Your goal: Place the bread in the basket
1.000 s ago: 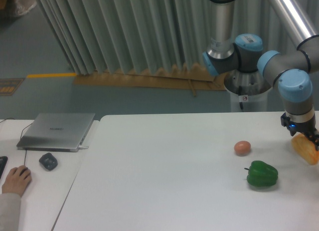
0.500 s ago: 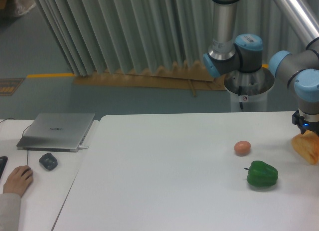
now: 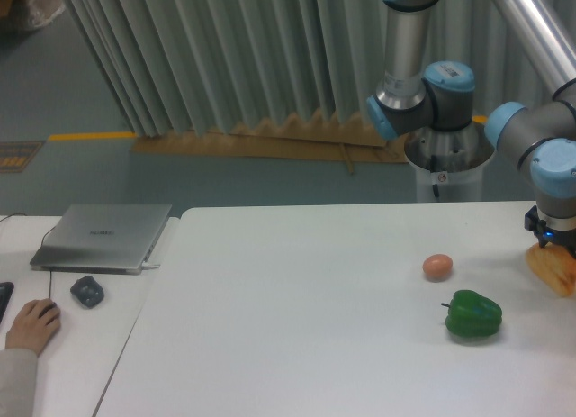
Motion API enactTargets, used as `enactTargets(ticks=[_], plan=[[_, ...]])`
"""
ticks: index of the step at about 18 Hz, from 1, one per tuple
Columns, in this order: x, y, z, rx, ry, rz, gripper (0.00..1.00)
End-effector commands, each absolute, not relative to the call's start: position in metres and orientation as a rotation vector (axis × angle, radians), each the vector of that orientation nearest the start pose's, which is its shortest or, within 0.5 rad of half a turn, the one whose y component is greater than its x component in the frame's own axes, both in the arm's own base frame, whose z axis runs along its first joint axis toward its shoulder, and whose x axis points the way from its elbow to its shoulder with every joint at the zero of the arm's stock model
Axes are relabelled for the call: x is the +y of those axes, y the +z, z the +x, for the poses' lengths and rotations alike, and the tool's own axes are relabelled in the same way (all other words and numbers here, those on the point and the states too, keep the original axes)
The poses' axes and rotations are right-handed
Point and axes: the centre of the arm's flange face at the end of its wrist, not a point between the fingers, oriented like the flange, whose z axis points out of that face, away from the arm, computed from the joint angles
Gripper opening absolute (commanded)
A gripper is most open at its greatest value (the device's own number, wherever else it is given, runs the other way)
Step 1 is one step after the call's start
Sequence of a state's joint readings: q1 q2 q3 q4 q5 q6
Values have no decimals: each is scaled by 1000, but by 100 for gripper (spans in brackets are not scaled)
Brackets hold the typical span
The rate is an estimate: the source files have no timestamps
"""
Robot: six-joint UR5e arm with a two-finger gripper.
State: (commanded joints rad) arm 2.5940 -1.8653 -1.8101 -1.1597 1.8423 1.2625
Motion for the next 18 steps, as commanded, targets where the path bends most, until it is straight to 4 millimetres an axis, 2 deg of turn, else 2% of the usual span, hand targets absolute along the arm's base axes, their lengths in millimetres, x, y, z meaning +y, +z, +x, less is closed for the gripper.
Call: enactTargets(ticks=[1,2,3,4,5,7,10,11,15,18], plan=[[377,263,-413,447,2,-3410,100],[377,260,-413,440,0,-3413,89],[379,263,-415,437,13,-3414,64],[381,268,-417,443,25,-3411,53],[381,272,-420,447,26,-3410,38],[381,286,-423,453,11,-3406,37],[384,286,-421,461,-25,-3411,31],[384,286,-421,451,-26,-3413,17],[384,289,-421,450,-18,-3412,17],[386,303,-426,452,5,-3403,17]])
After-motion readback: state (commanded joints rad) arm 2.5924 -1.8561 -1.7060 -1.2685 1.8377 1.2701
